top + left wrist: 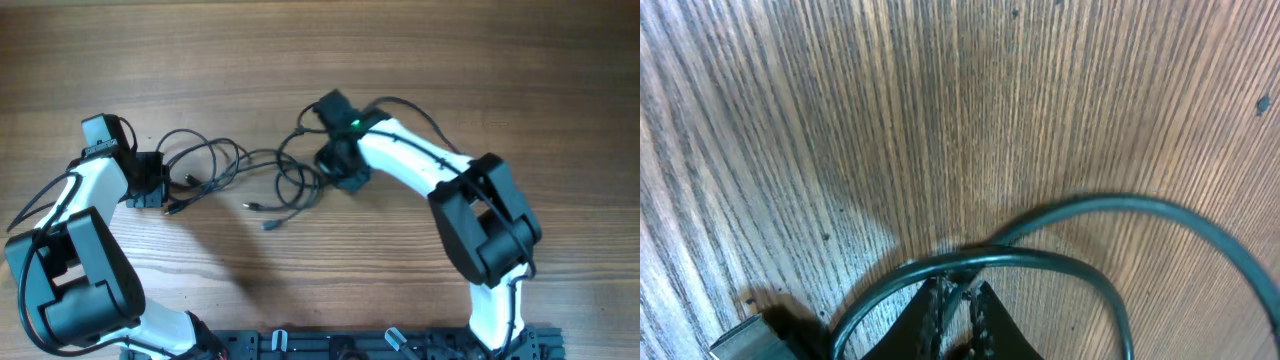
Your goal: Untangle cables
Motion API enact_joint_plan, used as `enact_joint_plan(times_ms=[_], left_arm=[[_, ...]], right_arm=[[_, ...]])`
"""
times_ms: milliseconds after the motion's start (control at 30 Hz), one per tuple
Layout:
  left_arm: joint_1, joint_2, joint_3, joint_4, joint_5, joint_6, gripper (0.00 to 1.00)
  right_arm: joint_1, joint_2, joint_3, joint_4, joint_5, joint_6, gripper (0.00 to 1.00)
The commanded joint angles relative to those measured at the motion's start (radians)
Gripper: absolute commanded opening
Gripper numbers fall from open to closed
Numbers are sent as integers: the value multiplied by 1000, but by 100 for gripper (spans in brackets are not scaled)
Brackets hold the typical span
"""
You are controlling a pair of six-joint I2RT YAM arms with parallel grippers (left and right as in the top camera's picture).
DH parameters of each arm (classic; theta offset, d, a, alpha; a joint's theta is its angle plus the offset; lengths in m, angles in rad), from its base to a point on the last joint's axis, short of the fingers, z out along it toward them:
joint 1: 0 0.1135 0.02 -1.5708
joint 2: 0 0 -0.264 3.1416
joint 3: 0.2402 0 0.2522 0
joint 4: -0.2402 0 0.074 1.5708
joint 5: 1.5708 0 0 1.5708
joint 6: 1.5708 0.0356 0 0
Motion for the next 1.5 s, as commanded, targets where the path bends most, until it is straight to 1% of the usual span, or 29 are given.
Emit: enact_joint_plan(times_ms=[0,167,400,533,600,667,700,767,800,867,1000,1033,1067,1167,1300,1367,1467], left_arm=[[8,6,-6,3,0,11,13],[8,6,-6,4,-1,11,13],[8,6,-6,3,-1,11,13],[8,6,-6,4,-1,11,14],[8,6,-6,6,1,11,17],[8,6,-6,19,39,13,22],[8,6,-6,31,77,35,24],[6,3,-5,111,270,236,25],[-3,2,8,124,346,324,27],[-30,2,54,51,327,349,34],[-132,2,183,-170,133,370,50],[-158,2,206,-204,109,377,56],[-217,2,243,-253,88,377,61],[-316,2,260,-251,89,338,62],[-442,10,260,-216,92,240,58],[-513,11,260,-194,116,197,58],[-602,11,260,-163,136,164,58]], right_arm=[[-132,-21,-15,-80,48,-148,4],[-269,-43,-15,-159,48,-311,4],[-453,-43,-15,-248,97,-439,4],[-536,-43,-16,-249,89,-638,4],[-557,-43,-16,-265,71,-697,4],[-559,-43,-16,-273,56,-732,4],[-557,-43,-16,-273,53,-744,4],[-547,-43,-16,-271,27,-751,4],[-540,-43,-16,-260,6,-751,4],[-527,-43,-16,-233,-37,-751,4],[-494,-43,-16,-182,-95,-751,4],[-484,-43,-16,-174,-98,-750,4],[-468,-43,-16,-167,-98,-749,4],[-430,-43,-16,-165,-101,-734,4],[-372,-43,-16,-163,-101,-712,4],[-340,-43,-16,-156,-101,-699,4],[-312,-43,-16,-141,-101,-699,4]])
